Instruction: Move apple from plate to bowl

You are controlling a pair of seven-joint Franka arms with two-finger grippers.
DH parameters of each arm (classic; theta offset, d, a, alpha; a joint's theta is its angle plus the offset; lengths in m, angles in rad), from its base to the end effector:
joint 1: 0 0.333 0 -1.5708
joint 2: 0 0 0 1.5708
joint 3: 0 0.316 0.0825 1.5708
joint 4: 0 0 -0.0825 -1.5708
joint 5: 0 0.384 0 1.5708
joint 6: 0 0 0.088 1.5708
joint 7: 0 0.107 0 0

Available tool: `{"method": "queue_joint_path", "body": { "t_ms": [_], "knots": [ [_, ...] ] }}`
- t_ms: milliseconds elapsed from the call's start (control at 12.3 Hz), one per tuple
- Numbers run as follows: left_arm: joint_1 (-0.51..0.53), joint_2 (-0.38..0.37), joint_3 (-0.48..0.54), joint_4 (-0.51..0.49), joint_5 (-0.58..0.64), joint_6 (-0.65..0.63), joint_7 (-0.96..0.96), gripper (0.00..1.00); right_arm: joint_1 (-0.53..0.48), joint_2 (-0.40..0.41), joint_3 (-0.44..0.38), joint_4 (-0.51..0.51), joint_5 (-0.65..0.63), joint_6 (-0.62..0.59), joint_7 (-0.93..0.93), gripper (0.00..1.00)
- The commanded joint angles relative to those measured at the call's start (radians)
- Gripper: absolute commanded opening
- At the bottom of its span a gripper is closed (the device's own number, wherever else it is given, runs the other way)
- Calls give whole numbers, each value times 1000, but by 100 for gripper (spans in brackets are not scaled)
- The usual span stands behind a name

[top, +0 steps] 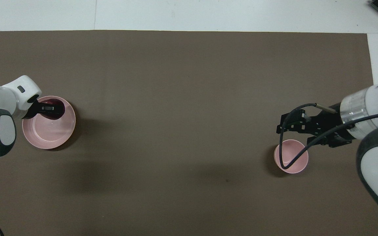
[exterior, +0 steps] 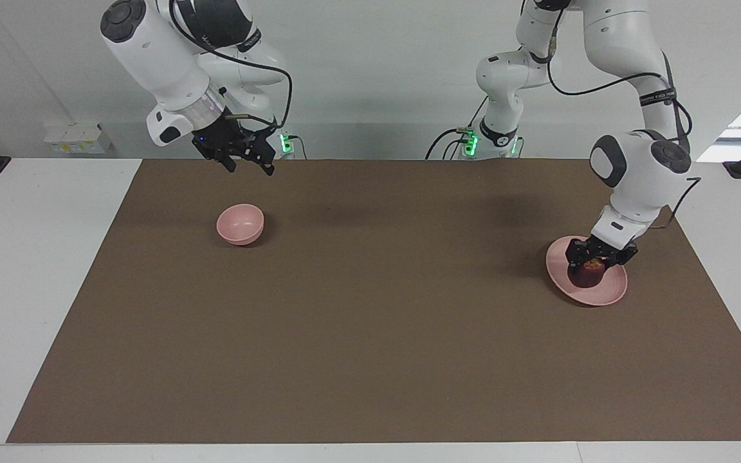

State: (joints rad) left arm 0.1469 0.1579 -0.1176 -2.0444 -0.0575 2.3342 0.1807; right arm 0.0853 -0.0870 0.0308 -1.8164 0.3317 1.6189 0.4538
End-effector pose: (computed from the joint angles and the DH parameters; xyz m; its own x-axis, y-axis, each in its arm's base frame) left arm 0.5908 0.0181 0.3782 0.9842 -0.1076 0.1404 -0.1142 -0.9926 0.0402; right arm 0.5160 0.0944 0.5652 0.9142 -0.3256 -0.2413 -0.3809 -0.8937 -0.2373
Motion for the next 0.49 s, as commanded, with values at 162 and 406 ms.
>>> {"method": "queue_joint_path", "body": {
  "t_ms": [162,406],
  "knots": [
    [-27,-111,-2,93,-268,-205,106,0,16,50,4,-12,202,35,211,100],
    [-35,-165,-13,93,-474,-327,143,0,68,82,4,-14,289,105,322,100]
  ]
}}
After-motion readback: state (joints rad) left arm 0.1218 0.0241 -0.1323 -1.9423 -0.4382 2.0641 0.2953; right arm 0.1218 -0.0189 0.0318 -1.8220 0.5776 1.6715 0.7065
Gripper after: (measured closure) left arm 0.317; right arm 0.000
